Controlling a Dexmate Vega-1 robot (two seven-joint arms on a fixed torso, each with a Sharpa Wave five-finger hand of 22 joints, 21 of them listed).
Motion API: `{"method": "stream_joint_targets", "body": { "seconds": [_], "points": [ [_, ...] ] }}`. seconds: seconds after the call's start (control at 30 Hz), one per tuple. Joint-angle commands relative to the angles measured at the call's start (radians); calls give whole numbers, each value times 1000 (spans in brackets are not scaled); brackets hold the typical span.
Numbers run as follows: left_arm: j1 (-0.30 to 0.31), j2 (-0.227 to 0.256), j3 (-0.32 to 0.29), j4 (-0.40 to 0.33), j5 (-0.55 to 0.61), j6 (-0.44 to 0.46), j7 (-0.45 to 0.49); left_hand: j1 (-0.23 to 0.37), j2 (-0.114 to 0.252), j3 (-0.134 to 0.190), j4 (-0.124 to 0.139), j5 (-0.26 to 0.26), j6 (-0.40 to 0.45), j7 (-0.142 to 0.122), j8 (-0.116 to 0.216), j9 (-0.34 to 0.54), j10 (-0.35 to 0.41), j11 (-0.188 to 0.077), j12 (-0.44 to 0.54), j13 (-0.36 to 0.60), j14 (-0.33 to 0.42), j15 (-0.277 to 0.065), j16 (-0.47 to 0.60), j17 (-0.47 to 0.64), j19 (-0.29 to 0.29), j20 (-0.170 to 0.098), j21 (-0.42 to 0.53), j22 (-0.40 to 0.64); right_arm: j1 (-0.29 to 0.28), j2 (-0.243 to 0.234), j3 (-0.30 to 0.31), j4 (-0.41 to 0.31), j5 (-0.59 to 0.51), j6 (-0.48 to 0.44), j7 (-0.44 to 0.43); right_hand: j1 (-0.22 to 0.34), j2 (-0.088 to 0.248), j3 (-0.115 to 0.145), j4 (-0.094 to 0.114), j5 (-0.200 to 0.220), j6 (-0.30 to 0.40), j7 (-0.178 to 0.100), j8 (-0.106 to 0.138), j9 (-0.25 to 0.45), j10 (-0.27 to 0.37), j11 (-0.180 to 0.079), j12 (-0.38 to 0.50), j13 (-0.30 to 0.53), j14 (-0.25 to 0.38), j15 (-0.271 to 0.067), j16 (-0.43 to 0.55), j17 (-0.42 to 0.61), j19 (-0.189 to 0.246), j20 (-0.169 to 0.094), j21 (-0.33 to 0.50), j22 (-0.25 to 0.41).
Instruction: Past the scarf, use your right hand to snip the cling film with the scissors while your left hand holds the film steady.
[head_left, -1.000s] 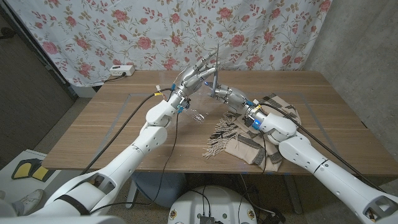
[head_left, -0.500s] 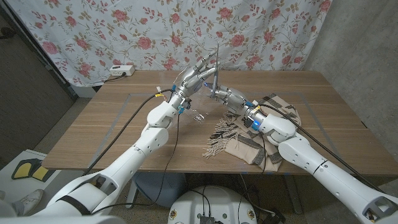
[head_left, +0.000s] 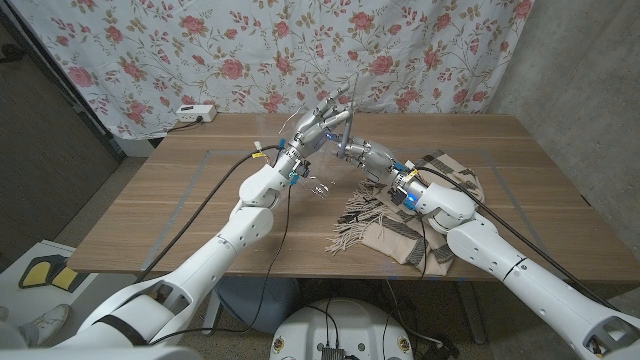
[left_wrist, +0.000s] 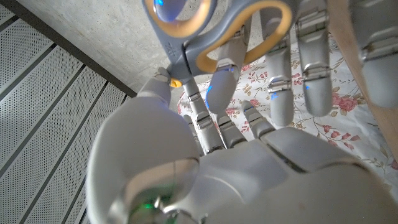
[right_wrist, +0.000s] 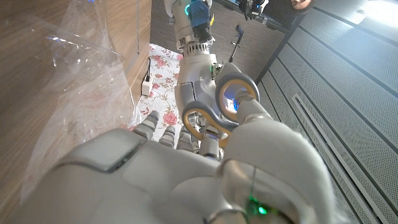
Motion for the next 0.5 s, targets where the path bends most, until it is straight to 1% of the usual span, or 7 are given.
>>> {"method": "stream_joint_targets", "body": {
  "seconds": [0.03, 0.2, 0.3, 0.37, 0.4, 0.5],
  "points": [
    [6, -3, 9, -5, 5, 5, -1, 12, 4, -1, -2, 6, 6, -1, 5, 3, 71, -65, 4, 4, -6, -24, 6, 5, 0, -3, 1, 3, -6, 9, -2, -1, -2, -10, -25, 2, -8, -5, 1, -1, 21, -1, 6, 4, 14, -1, 11, 1, -90, 2, 8, 0, 9, 4, 6, 1],
    [7, -8, 9, -7, 2, 2, 0, 12, 3, -2, -1, 6, 7, -1, 4, 3, 71, -65, 4, 4, -6, -23, 7, 6, 0, -3, 1, 3, -6, 11, -6, 1, -8, -9, -26, 4, -7, -6, 0, 0, 36, -4, 12, 5, 27, -5, 15, 1, -82, -1, 11, 0, 17, 2, 8, 1],
    [6, -13, 8, -5, -2, -1, 0, 13, 4, -2, -1, 6, 7, -2, 4, 3, 71, -65, 4, 4, -6, -24, 7, 6, 0, -4, 1, 3, -6, 13, -10, -1, -11, -12, -31, 14, -5, -3, -4, 1, 45, -8, 15, 6, 38, -15, 17, 1, -75, -6, 12, -1, 26, -3, 10, 1],
    [7, -16, 7, -5, -6, -1, 1, 13, 3, -2, -2, 6, 8, -2, 4, 3, 72, -65, 4, 4, -6, -24, 6, 7, 0, -4, 1, 3, -7, 14, -11, 0, -11, -12, -32, 20, -4, -1, -7, 2, 51, -9, 17, 6, 42, -17, 18, 1, -72, -12, 13, -1, 28, -8, 10, 1],
    [7, -17, 7, -4, -10, -1, -1, 14, 3, -1, -2, 6, 9, -2, 4, 3, 72, -65, 4, 4, -6, -25, 6, 7, 0, -4, 1, 3, -8, 13, -12, -1, -16, -11, -34, 23, -3, -1, -8, 2, 56, -14, 19, 7, 42, -18, 17, 1, -72, -13, 12, -1, 29, -9, 10, 1],
    [9, -24, 6, -2, -18, 0, -2, 14, 4, -2, -1, 6, 11, -2, 4, 4, 71, -65, 4, 3, -5, -24, 6, 7, 0, -4, 1, 3, -11, 8, -13, -9, -16, -17, -36, 26, -3, 0, -9, 2, 60, -15, 20, 7, 44, -18, 17, 1, -72, -14, 12, -1, 31, -9, 10, 1]
  ]
}}
